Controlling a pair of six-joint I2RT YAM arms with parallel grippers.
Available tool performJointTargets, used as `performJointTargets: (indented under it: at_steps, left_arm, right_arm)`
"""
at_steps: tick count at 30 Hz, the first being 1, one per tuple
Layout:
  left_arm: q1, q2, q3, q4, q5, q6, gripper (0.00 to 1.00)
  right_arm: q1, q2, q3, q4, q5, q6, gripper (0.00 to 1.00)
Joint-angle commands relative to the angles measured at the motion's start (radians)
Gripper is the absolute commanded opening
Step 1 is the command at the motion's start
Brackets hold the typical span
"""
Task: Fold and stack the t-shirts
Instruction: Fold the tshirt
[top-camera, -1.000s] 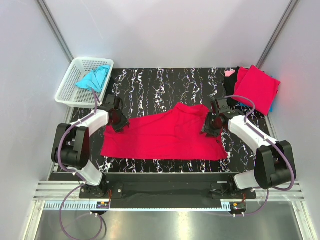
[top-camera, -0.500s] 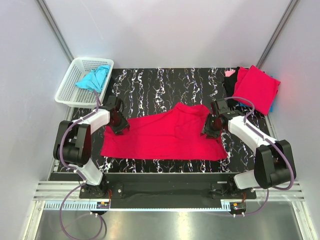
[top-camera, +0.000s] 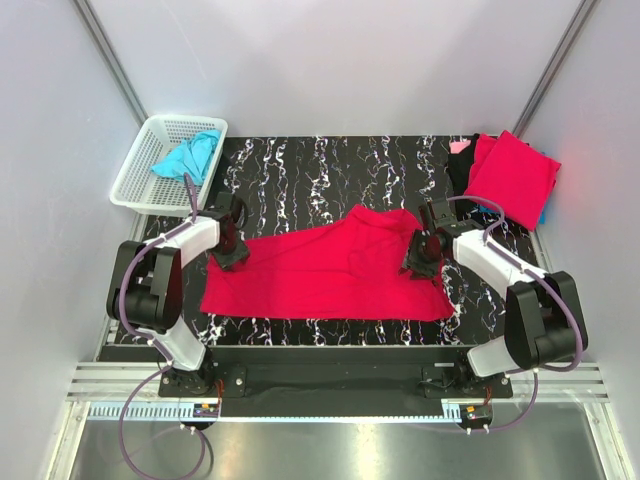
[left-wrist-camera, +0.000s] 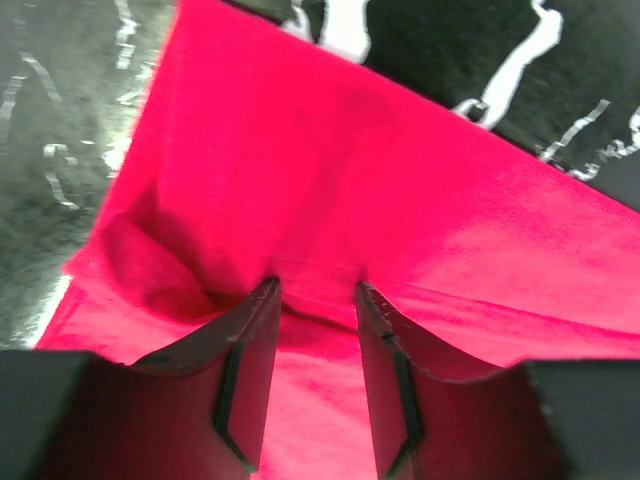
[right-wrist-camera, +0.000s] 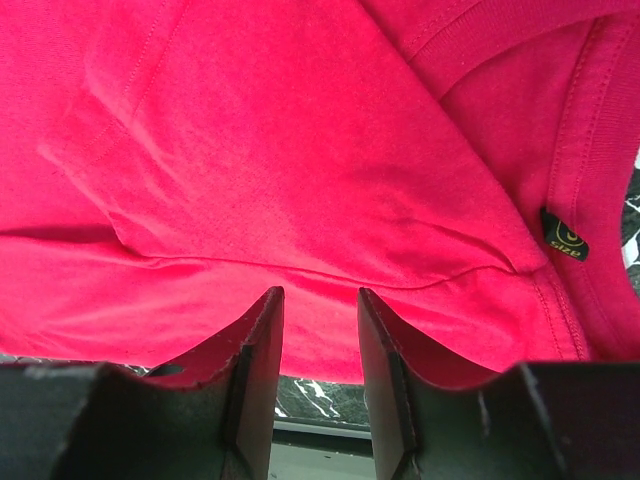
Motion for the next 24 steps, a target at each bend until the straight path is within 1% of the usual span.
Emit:
performJointTargets:
  at_steps: [1, 2, 3, 4, 10, 15, 16, 17, 18, 19, 21, 22, 24]
  left_arm:
    - [0.005, -0.015, 0.054, -0.013, -0.092, -0.003, 0.39]
    - [0.005, -0.006, 0.060, -0.011, -0.091, 0.001, 0.26]
    - [0.005, 0.014, 0.066, -0.011, -0.088, 0.004, 0.11]
    - [0.005, 0.023, 0.081, -0.013, -0.088, 0.004, 0.00]
    - [0.005, 0.078, 0.115, -0.008, -0.079, 0.001, 0.00]
    - [0.003, 0.078, 0.121, -0.007, -0.053, 0.018, 0.00]
    - [0.003, 0.075, 0.118, -0.008, -0.045, 0.018, 0.02]
    - [0.003, 0.068, 0.115, -0.010, -0.037, 0.017, 0.09]
    - [0.003, 0.063, 0.107, -0.010, -0.037, 0.017, 0.23]
    - [0.003, 0.060, 0.103, -0.010, -0.036, 0.015, 0.27]
    - [0.003, 0.051, 0.097, -0.011, -0.034, 0.015, 0.32]
    - [0.003, 0.048, 0.092, -0.013, -0.030, 0.015, 0.38]
    - [0.003, 0.040, 0.084, -0.013, -0.030, 0.017, 0.40]
  right_arm:
    - [0.004, 0.013, 0.004, 0.021, -0.018, -0.014, 0.42]
    - [0.004, 0.015, 0.004, 0.021, -0.018, -0.014, 0.42]
    - [0.004, 0.018, 0.004, 0.021, -0.018, -0.014, 0.42]
    - [0.004, 0.018, 0.004, 0.020, -0.019, -0.017, 0.42]
    - [0.004, 0.024, 0.002, 0.021, -0.019, -0.026, 0.42]
    - [0.006, 0.039, 0.005, 0.023, -0.025, -0.028, 0.42]
    - [0.004, 0.041, 0.007, 0.024, -0.025, -0.026, 0.42]
    - [0.004, 0.044, 0.007, 0.024, -0.027, -0.025, 0.42]
    - [0.006, 0.044, 0.007, 0.028, -0.030, -0.026, 0.42]
    - [0.004, 0.044, 0.008, 0.028, -0.033, -0.025, 0.42]
    - [0.006, 0.047, 0.005, 0.031, -0.035, -0.025, 0.42]
    - [0.004, 0.045, 0.002, 0.032, -0.035, -0.023, 0.42]
    - [0.004, 0.044, -0.004, 0.034, -0.035, -0.022, 0.42]
